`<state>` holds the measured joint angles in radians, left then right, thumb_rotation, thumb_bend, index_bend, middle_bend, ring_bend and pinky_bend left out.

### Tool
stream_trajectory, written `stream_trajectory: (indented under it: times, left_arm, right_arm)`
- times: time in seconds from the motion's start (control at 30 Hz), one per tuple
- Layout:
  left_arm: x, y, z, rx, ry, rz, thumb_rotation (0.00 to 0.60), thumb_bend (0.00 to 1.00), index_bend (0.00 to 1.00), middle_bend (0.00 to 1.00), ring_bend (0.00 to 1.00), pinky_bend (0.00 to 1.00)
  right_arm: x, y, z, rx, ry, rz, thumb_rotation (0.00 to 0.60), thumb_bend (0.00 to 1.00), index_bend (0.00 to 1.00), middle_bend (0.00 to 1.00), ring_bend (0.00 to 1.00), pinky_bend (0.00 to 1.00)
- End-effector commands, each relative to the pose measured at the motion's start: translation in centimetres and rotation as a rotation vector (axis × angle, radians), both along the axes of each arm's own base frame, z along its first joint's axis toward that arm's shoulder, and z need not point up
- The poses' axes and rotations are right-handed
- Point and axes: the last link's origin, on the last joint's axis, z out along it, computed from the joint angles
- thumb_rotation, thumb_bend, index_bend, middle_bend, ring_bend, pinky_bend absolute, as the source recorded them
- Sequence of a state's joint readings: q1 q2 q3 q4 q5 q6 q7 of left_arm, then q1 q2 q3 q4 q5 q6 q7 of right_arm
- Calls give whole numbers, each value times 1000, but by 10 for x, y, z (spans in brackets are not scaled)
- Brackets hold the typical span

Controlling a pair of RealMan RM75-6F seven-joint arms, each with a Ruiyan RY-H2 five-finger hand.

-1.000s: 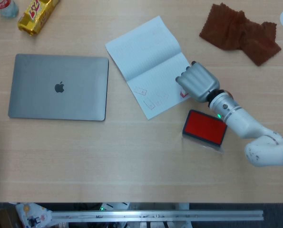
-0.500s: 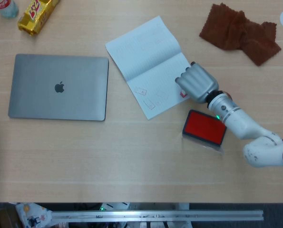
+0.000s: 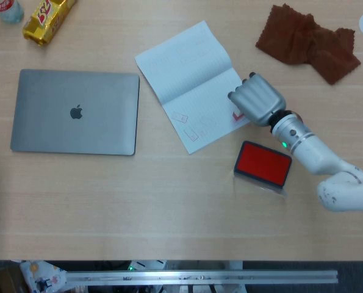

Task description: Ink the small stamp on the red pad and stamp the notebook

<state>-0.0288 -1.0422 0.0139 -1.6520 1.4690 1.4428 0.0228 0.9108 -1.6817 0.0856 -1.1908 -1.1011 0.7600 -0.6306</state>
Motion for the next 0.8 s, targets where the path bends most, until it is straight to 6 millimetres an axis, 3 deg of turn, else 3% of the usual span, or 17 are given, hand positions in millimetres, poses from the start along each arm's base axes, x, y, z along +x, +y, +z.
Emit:
stream_trajectory:
  times: [0.03,0.27,0.8]
  left_arm:
    - [1,0,-1,-3,1,-2,600,269,217,233,266,256]
    - [3,1,0,-3,3,-4,600,269,217,233,266,256]
    - [-1,-1,0,-3,3,10,600,268,217,233,266,256]
  right_arm:
    - [1,-5,8,-14,-18,-14,600,456,936,745,491,414]
    - [4,-14,11,-33,-19,-27,600,456,936,745,493,414]
    - [11,-11,-17,-19,45,21,600,456,959,765,514,423]
